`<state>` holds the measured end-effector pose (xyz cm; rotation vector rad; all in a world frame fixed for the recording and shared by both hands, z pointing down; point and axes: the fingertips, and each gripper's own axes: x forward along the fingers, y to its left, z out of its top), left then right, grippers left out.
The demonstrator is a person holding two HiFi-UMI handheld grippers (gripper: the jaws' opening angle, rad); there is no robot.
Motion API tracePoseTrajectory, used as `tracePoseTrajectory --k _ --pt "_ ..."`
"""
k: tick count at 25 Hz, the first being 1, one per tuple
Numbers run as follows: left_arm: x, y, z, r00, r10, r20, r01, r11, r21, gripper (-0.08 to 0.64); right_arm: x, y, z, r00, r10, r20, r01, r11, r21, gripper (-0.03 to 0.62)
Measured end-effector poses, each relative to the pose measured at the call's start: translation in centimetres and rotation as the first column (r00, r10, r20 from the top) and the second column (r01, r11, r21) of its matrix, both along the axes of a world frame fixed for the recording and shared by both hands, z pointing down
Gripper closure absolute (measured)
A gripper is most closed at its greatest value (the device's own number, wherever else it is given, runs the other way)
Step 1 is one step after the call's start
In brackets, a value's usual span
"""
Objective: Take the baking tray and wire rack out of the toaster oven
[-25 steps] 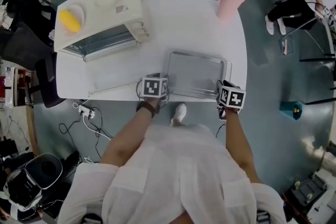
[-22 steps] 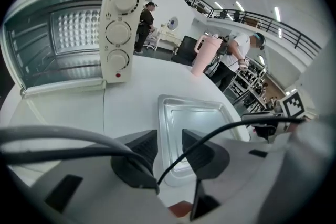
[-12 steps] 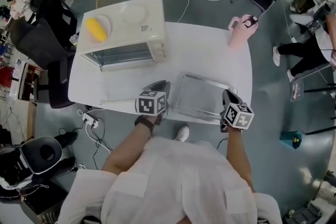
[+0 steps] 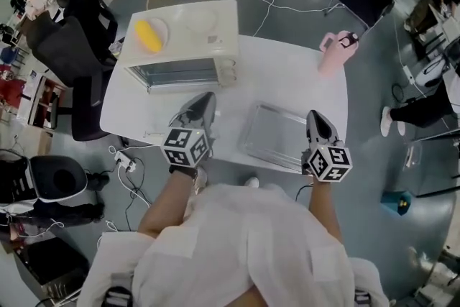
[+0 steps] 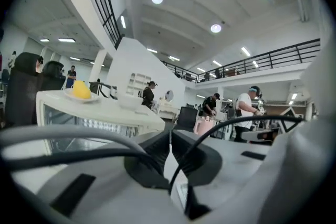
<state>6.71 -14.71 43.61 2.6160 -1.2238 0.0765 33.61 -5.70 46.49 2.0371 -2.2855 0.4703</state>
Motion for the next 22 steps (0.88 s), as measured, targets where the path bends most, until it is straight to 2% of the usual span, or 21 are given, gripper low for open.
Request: tracePoseTrajectory --k 6,10,16,22 --pt "-3.9 0.3 -5.7 0.996 -0.026 -0.09 0.042 0.983 0.178 0.543 -0.6 -0.2 -6.2 0.998 -0.02 -0.06 0.03 0.985 0.172 0.589" --pt "-5.5 -0.2 -8.8 0.994 -0.064 -0.087 0.086 0.958 0.273 0.541 0.1 -0.6 -8.0 0.994 0.0 -0.113 0.023 0.979 0.204 0.589" --pt "-6.5 -0.1 -11.3 0.99 -0.079 -0.117 0.113 0.942 0.315 0.541 0.0 -1.0 -8.9 0.992 0.002 -0.122 0.024 0.977 0.212 0.591" --pt "-6.0 0.2 -11.8 0.988 -0.064 -0.14 0.106 0.942 0.319 0.541 -0.2 -1.3 -8.9 0.994 -0.01 -0.11 0.033 0.976 0.217 0.591"
